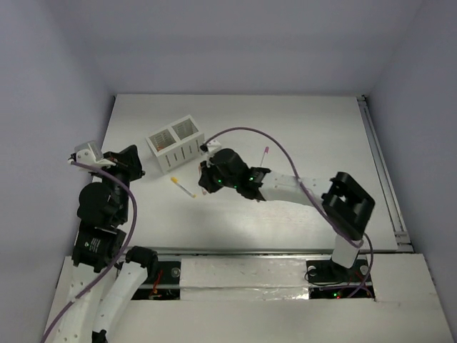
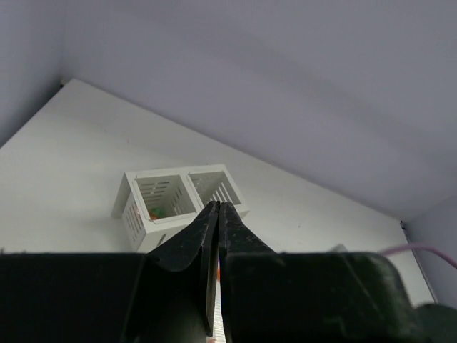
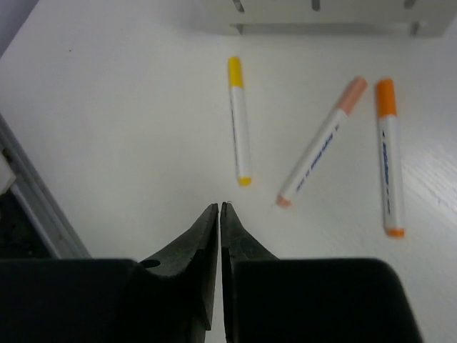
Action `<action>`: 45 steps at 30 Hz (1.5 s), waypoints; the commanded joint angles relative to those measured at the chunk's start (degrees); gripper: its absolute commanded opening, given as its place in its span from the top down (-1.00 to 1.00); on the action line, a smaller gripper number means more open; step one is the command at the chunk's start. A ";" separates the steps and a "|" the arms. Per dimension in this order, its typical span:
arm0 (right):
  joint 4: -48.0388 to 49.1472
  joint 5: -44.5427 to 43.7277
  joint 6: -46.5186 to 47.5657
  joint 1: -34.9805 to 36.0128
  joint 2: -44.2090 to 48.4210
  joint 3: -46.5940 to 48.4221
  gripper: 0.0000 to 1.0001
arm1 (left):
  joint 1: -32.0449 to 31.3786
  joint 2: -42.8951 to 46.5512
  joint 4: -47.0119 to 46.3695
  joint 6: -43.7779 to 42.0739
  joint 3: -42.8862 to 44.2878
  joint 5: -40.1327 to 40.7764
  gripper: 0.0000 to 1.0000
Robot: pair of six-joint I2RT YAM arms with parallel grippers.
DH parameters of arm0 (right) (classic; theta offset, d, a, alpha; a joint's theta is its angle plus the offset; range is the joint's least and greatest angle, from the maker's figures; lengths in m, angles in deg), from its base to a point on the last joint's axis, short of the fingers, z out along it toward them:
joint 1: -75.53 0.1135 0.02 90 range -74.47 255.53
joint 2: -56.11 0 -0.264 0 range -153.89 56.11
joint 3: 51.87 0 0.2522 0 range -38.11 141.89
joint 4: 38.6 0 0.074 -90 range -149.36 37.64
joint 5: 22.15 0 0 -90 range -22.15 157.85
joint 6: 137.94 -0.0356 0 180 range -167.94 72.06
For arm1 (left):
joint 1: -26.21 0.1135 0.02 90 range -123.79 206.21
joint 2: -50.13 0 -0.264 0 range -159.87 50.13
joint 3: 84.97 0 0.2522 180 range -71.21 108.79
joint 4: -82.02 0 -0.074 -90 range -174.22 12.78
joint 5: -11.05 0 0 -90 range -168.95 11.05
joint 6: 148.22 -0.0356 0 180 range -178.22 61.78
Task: Sort the stationery into containers
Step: Pick up the pen from the center of the board.
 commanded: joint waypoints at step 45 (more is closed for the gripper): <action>-12.30 -12.18 13.08 6.72 -30.32 39.20 1.00 | -0.27 11.32 -1.06 -2.73 -7.64 -1.48 0.71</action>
